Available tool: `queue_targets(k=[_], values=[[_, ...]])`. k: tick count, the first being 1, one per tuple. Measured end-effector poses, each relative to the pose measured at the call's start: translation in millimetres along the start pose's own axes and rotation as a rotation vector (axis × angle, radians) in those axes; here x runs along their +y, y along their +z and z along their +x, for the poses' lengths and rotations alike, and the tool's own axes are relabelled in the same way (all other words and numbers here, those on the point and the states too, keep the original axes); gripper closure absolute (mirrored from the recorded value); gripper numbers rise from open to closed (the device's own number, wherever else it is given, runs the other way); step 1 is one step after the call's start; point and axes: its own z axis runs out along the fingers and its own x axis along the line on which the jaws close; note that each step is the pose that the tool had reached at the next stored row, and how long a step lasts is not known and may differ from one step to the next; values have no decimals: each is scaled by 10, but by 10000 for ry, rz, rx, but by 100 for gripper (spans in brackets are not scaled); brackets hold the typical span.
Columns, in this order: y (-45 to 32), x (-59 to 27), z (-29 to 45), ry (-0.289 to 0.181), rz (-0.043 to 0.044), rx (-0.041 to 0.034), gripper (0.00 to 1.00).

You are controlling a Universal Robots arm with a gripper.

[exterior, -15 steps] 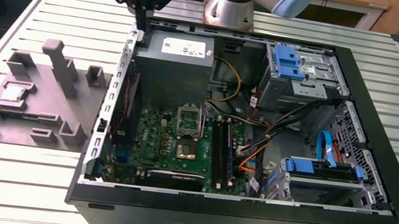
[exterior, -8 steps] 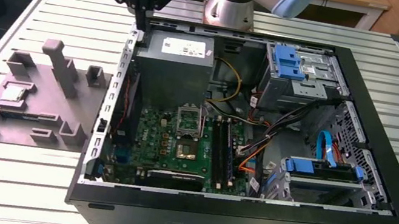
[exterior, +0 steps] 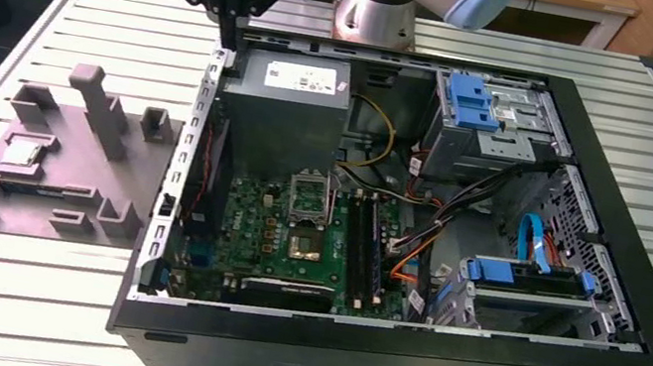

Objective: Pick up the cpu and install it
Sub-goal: 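Reach for the cpu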

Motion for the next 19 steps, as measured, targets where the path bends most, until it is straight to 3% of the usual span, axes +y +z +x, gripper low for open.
queue_targets(k=[19], values=[[-1, -5, 65, -2, 1, 1, 89]])
